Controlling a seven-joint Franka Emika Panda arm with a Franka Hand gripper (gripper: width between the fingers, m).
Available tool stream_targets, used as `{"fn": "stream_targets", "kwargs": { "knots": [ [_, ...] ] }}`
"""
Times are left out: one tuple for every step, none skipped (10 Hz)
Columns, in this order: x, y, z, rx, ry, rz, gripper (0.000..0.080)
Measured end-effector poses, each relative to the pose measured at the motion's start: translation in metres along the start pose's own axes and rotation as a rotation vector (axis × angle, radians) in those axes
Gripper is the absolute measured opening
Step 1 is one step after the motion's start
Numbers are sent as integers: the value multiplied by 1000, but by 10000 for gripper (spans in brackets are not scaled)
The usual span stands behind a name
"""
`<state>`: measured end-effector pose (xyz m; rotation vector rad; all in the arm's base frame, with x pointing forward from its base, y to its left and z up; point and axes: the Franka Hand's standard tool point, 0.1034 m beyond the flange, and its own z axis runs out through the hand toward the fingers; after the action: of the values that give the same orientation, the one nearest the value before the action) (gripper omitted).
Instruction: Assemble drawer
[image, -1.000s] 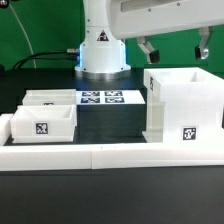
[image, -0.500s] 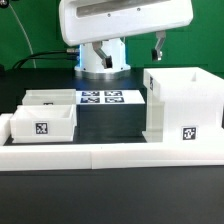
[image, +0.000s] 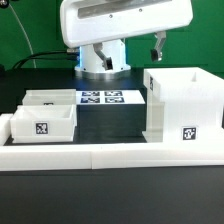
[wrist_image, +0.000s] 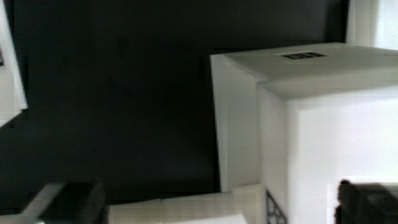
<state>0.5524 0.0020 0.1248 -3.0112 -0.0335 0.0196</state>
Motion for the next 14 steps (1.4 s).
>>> {"fn": "stream_targets", "kwargs": {
  "knots": [
    [-5, 13, 0, -33, 3, -10, 649],
    [-9, 26, 0, -48, 26, 5, 649],
    [-14, 38, 3, -60, 38, 22, 649],
    [-17, 51, 6, -75, 62, 20, 649],
    [-22, 63, 10, -82, 68, 16, 649],
    [-21, 59, 10, -79, 67, 19, 649],
    [-21, 58, 10, -79, 67, 15, 649],
    [-21, 59, 10, -79, 67, 16, 649],
    [-21, 59, 10, -79, 67, 16, 649],
    [-21, 60, 11, -79, 65, 14, 649],
    [-23, 67, 15, -78, 52, 12, 649],
    [-27, 74, 21, -81, 48, -2, 649],
    [-32, 82, 28, -83, 41, -4, 649],
    [-34, 84, 34, -85, 33, -1, 649]
  ]
}}
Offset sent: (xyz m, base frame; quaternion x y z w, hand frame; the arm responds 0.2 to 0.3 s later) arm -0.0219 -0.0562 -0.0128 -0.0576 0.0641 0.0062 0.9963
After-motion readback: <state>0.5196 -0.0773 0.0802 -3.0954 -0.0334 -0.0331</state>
